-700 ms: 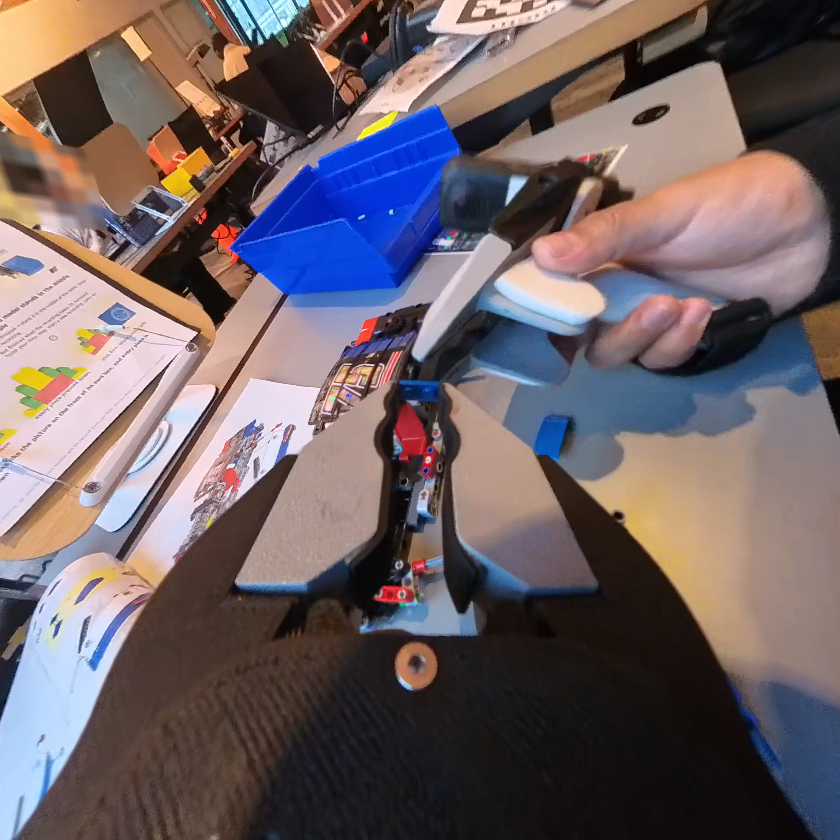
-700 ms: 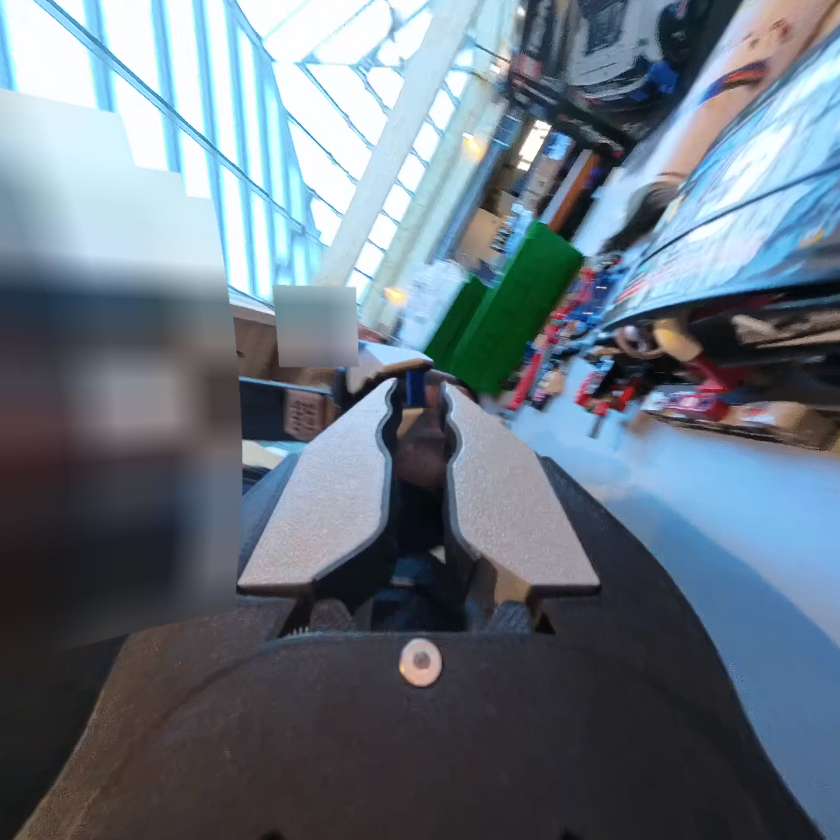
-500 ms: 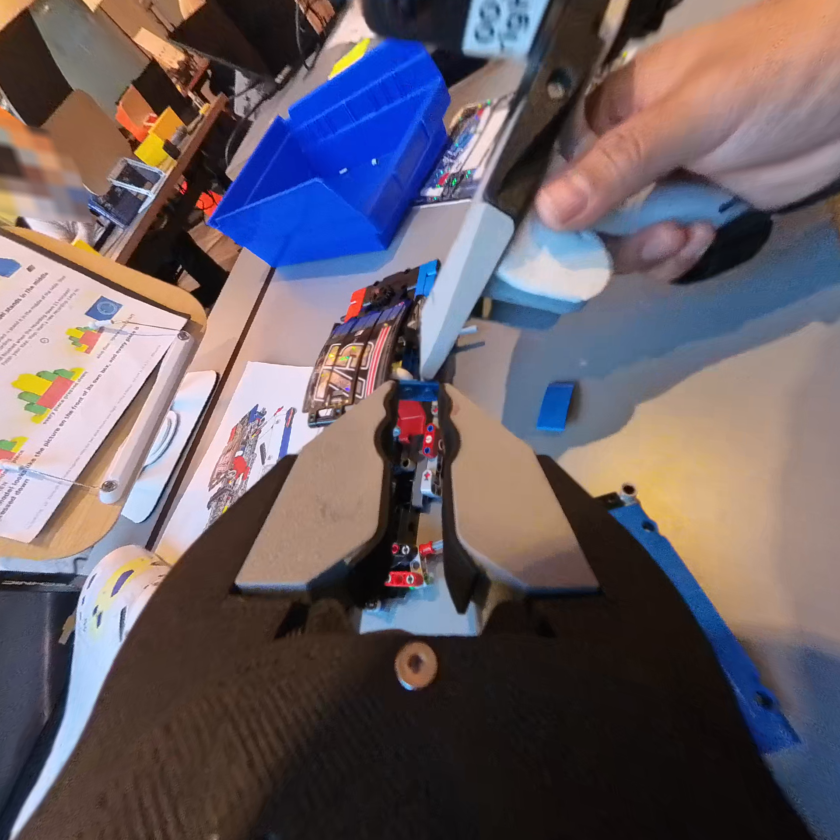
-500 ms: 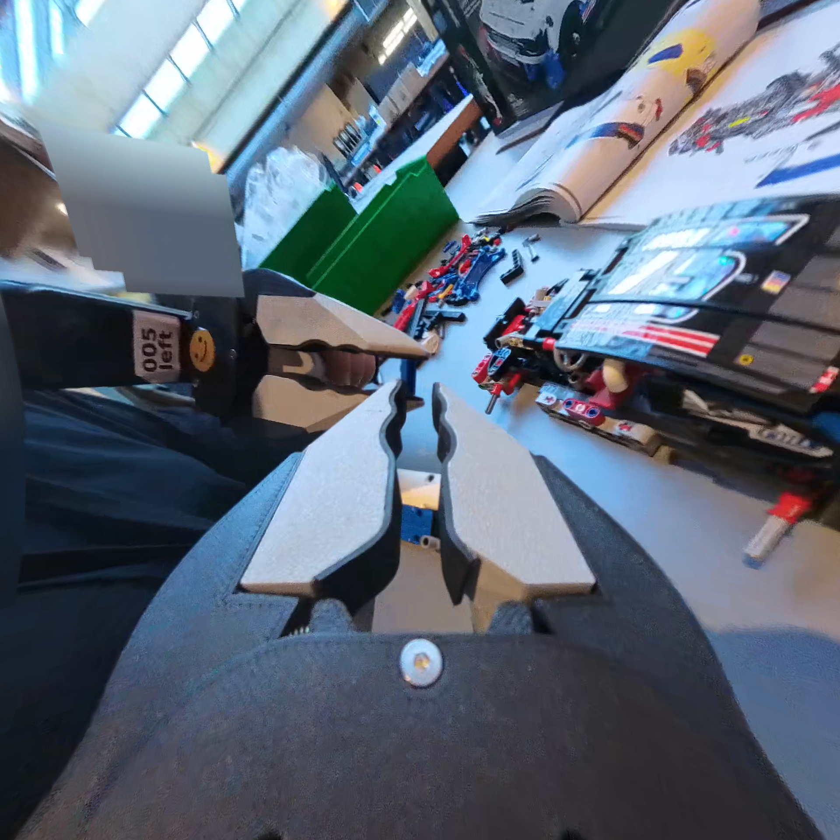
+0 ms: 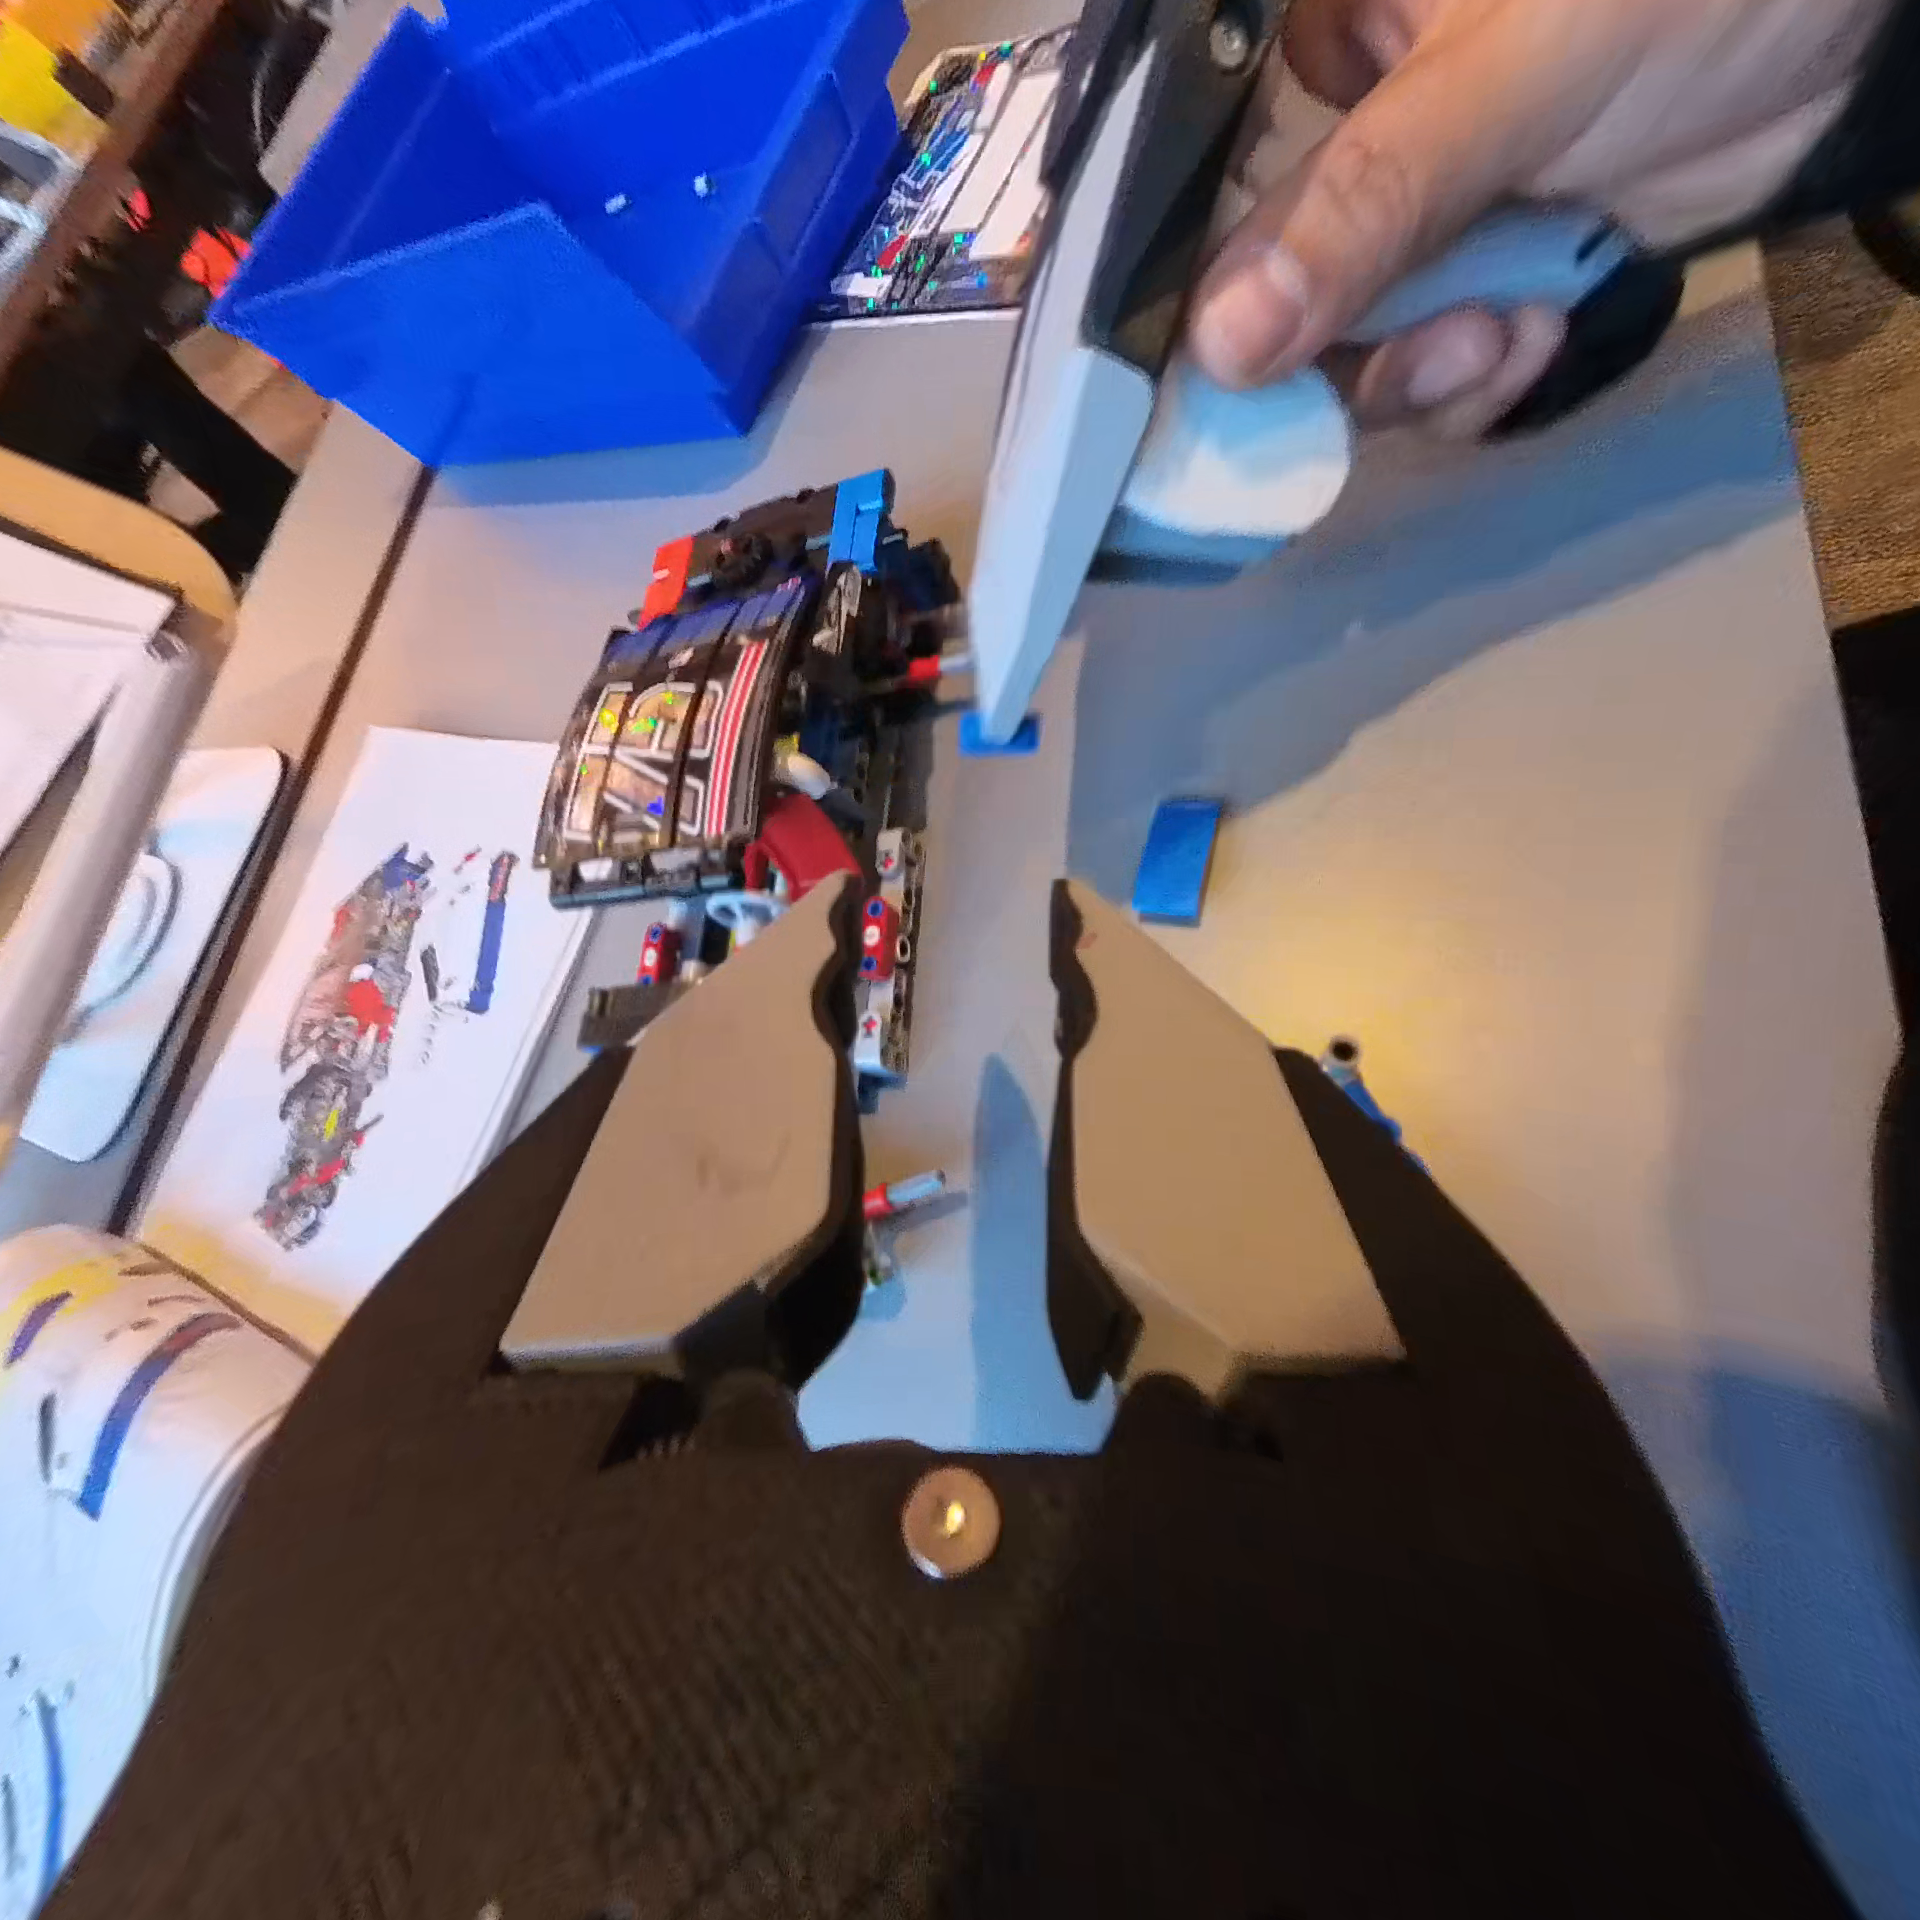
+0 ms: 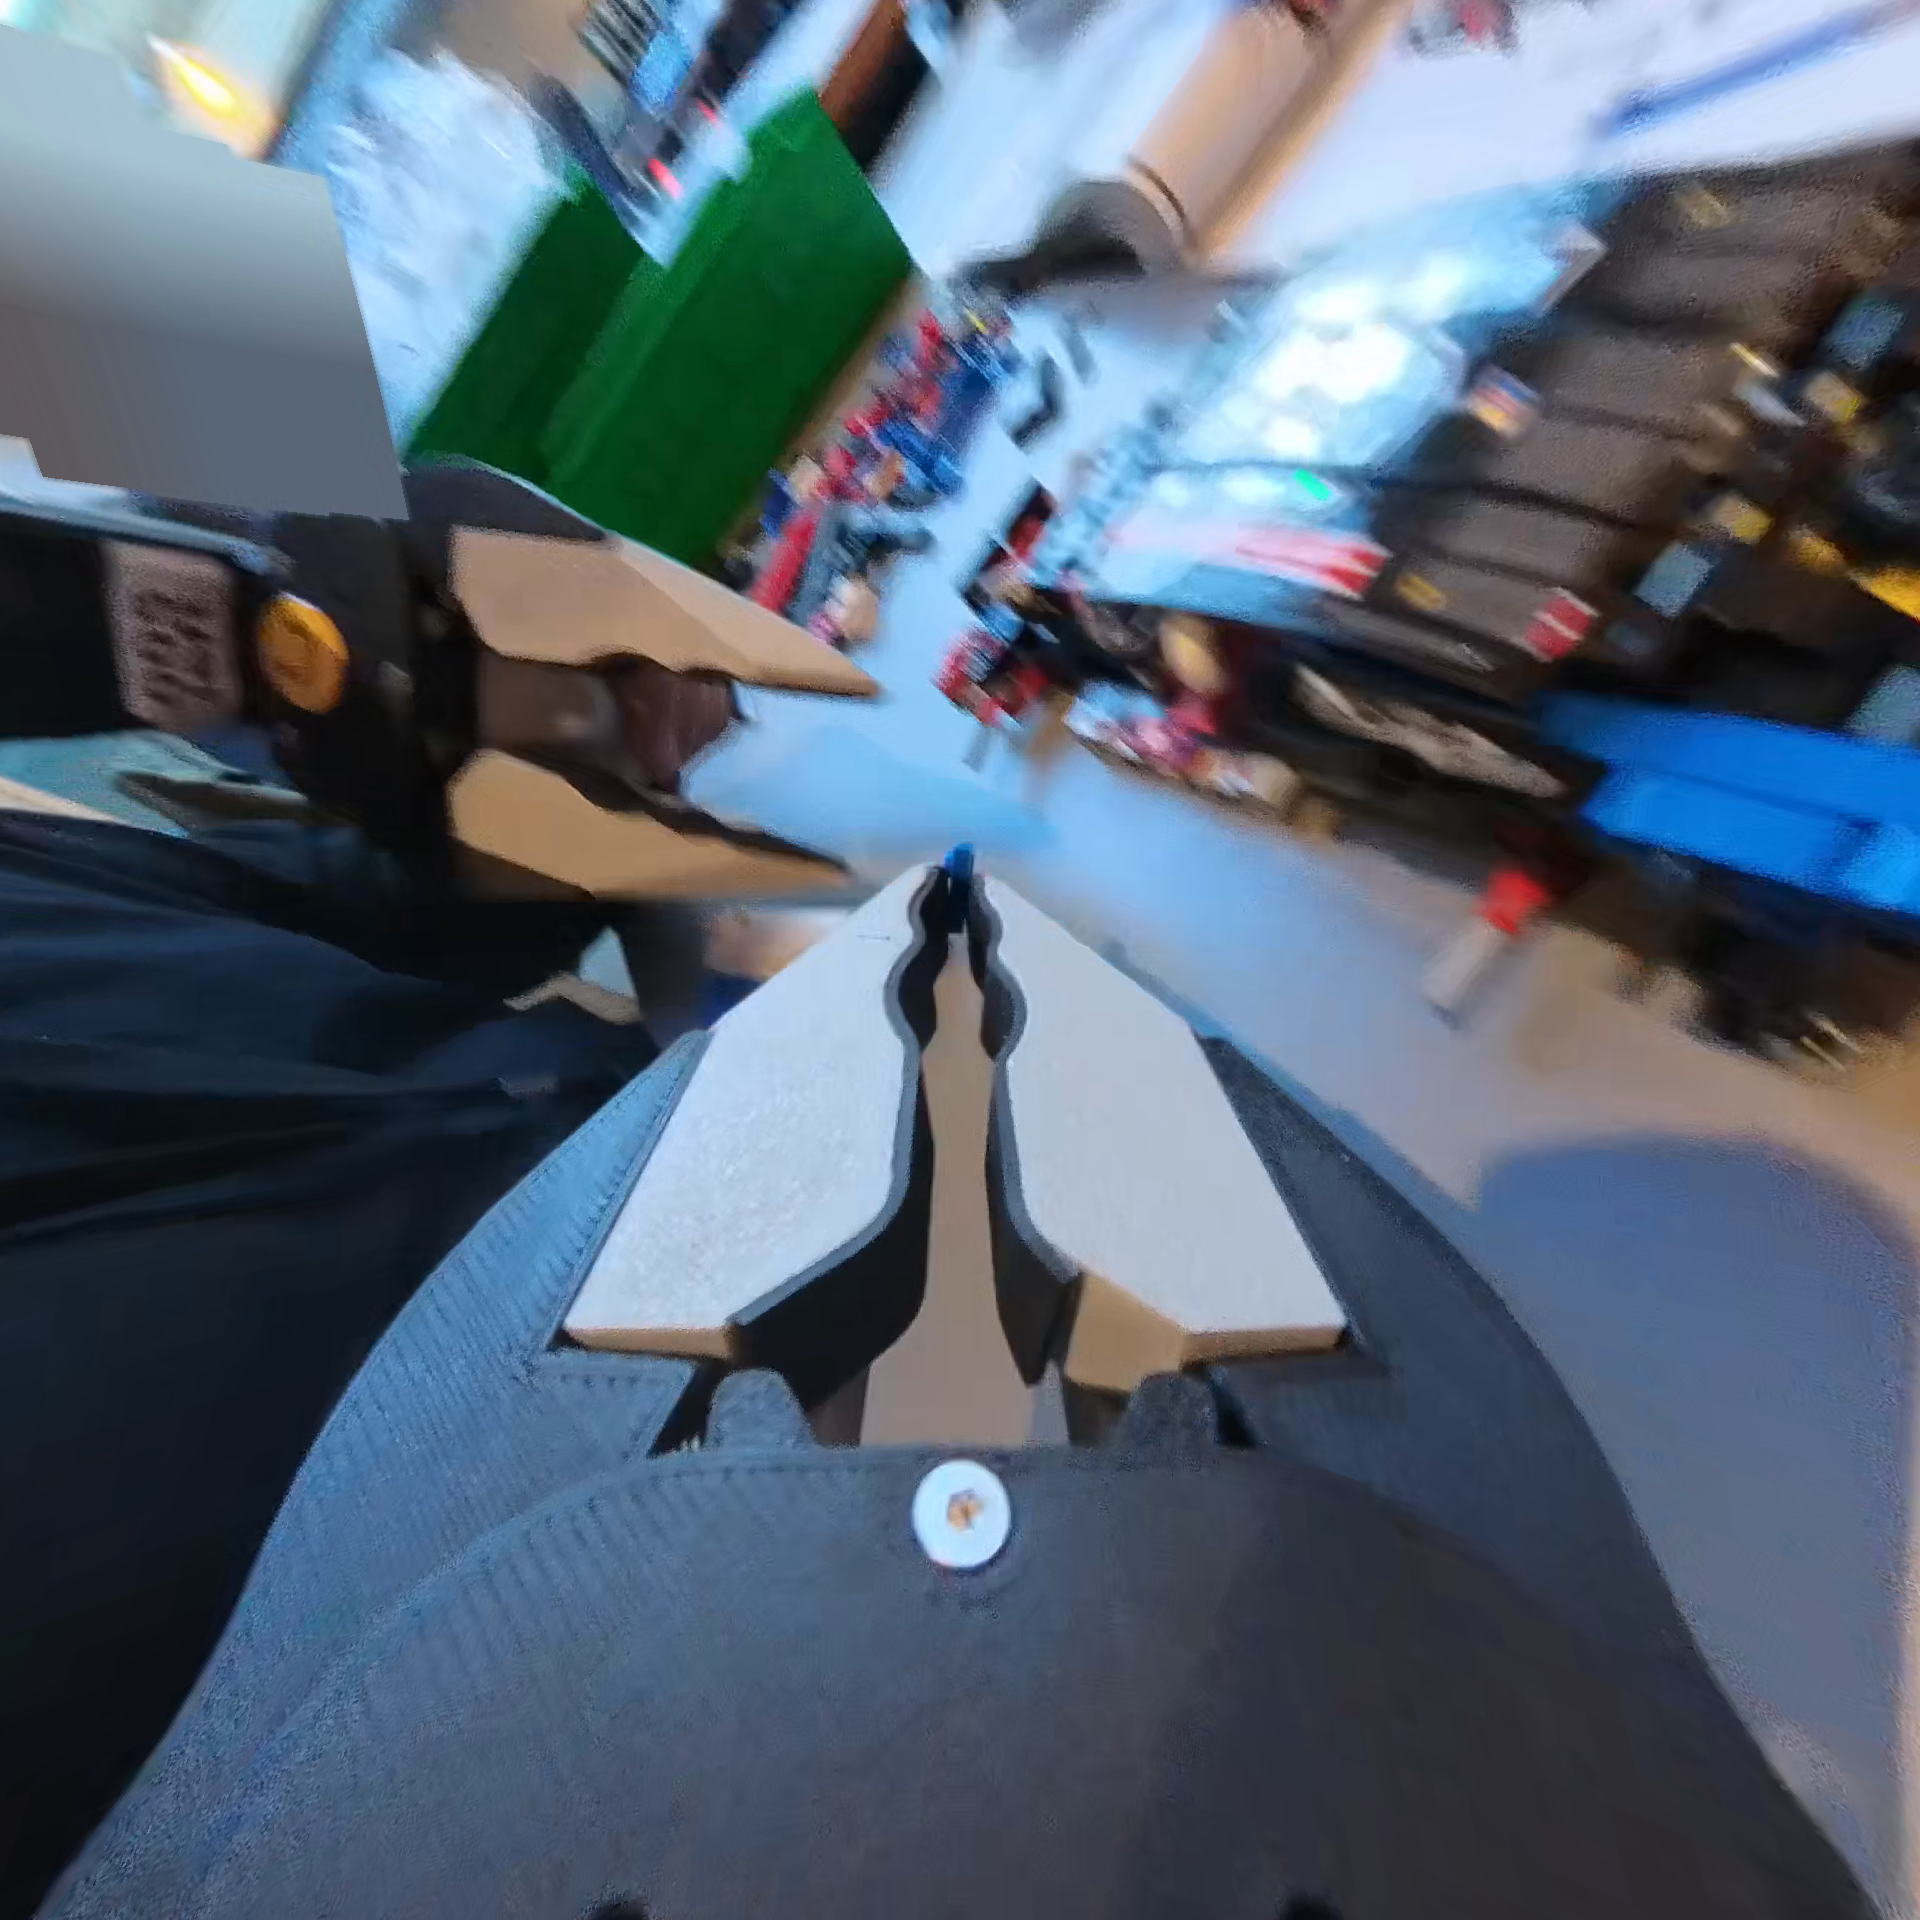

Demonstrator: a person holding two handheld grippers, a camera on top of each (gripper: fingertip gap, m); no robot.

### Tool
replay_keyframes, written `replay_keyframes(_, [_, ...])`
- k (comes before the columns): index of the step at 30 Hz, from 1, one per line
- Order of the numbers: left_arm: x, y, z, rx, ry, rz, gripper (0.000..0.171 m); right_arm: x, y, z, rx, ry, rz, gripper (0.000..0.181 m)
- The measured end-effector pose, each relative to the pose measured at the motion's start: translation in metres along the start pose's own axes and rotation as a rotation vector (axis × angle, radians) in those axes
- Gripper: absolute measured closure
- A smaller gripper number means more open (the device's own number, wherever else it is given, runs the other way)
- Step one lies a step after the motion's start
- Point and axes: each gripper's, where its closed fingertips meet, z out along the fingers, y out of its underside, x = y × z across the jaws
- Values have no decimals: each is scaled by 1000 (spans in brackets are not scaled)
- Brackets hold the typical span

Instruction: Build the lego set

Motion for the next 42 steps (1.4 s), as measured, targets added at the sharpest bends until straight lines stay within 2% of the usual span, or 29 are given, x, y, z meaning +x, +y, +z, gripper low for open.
replay_keyframes(3, [-5,16,0,-29,2,-21,143,33,29,-17,-159,72,116,181])
replay_keyframes(6, [-8,26,-1,-42,4,-30,145,46,55,-21,-294,112,185,181])
replay_keyframes(9, [-9,30,-3,-46,1,-43,145,46,57,-22,-336,152,174,181])
replay_keyframes(17, [-13,32,-19,-26,-16,-68,146,53,62,-34,-522,390,-26,179])
replay_keyframes(20, [-14,35,-22,-21,-20,-81,146,52,60,-38,-549,430,-70,167])
replay_keyframes(26, [-17,41,-26,-25,-33,-93,146,60,59,-44,-561,481,-108,171])
replay_keyframes(31, [-17,47,-32,-20,-42,-107,146,51,43,-40,-462,435,-178,169])
replay_keyframes(34, [-16,50,-28,-4,-43,-123,146,55,19,-36,-251,398,-313,161])
replay_keyframes(36, [-21,50,-22,5,-52,-131,145,63,4,-38,-89,416,-376,168])
replay_keyframes(38, [-28,45,-17,21,-55,-150,143,73,-10,-44,54,465,-436,166])
replay_keyframes(42, [-40,27,-11,94,-66,-176,143,71,-36,-61,238,549,-551,168])
